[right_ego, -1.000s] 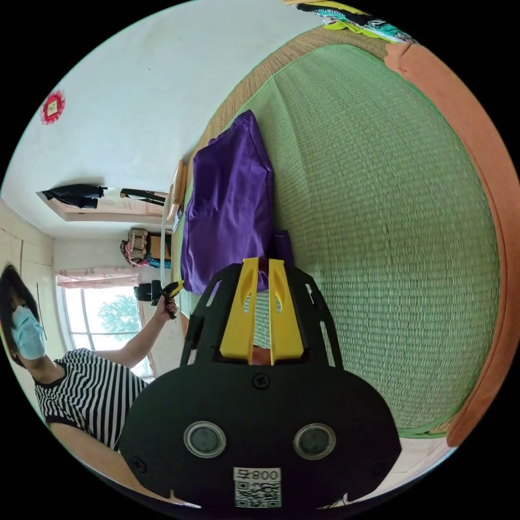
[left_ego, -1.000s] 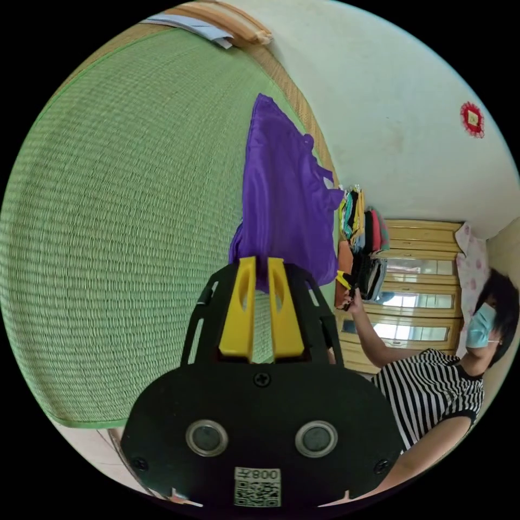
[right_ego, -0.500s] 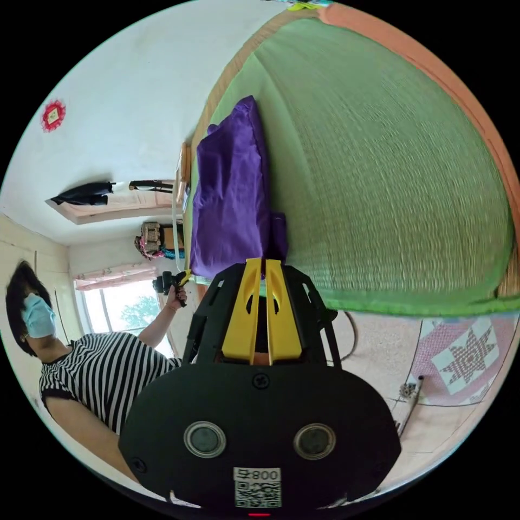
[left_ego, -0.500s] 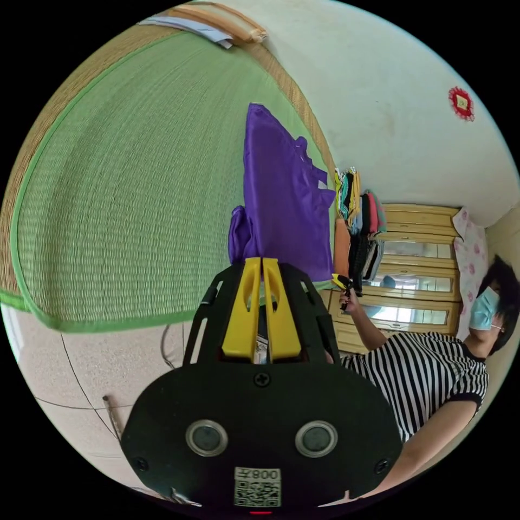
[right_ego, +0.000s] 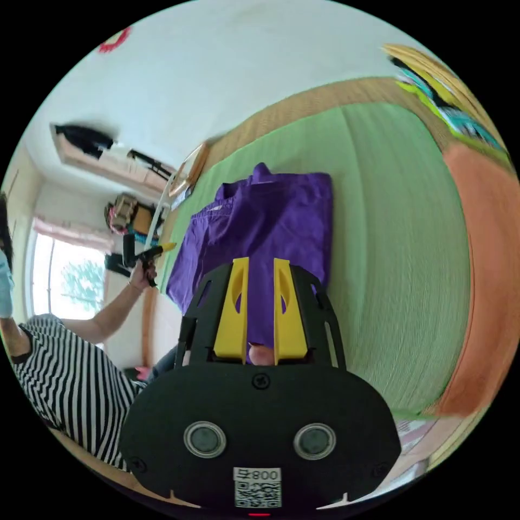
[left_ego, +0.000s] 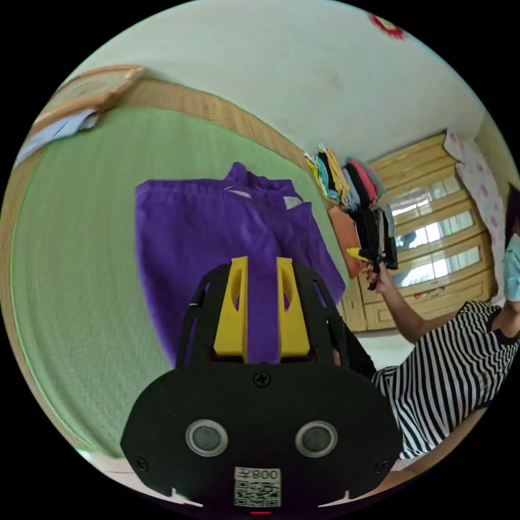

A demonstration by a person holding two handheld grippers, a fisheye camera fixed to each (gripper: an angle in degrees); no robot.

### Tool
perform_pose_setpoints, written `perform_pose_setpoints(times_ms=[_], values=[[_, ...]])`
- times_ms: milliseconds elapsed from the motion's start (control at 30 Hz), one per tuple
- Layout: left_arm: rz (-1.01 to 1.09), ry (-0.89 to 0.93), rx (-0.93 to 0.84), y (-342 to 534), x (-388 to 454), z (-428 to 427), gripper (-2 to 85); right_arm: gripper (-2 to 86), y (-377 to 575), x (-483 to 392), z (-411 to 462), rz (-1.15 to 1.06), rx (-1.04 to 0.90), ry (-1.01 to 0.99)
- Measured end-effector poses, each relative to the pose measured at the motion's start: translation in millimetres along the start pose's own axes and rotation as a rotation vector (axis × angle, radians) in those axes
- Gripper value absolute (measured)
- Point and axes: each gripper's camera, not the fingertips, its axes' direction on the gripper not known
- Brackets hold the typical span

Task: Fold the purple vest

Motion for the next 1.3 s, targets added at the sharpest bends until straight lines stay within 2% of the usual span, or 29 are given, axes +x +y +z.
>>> perform_pose_setpoints(times_ms=[200,400,500,600,733,967,1067,1300], values=[[0.193,-0.149,-0.139,-99,56,51,9.4,9.0,-131,-153,76,-0.367,-0.058,0.217],[0.318,-0.381,-0.324,-126,90,94,7.9,8.9,-180,-228,143,-0.569,-0.141,0.405],[0.337,-0.45,-0.307,-121,105,99,4.8,6.5,-191,-238,177,-0.578,-0.212,0.473],[0.339,-0.436,-0.278,-115,116,94,1.8,1.9,-198,-245,188,-0.552,-0.224,0.488],[0.352,-0.446,-0.235,-105,133,84,0.7,0.1,-202,-259,185,-0.545,-0.219,0.488],[0.369,-0.449,-0.081,-96,159,53,0.3,-0.5,-218,-292,114,-0.522,-0.051,0.428],[0.349,-0.457,-0.078,-99,155,56,0.3,-0.4,-235,-297,108,-0.515,-0.034,0.452],[0.246,-0.449,-0.19,-92,114,106,1.0,-0.2,-268,-265,150,-0.427,-0.137,0.463]])
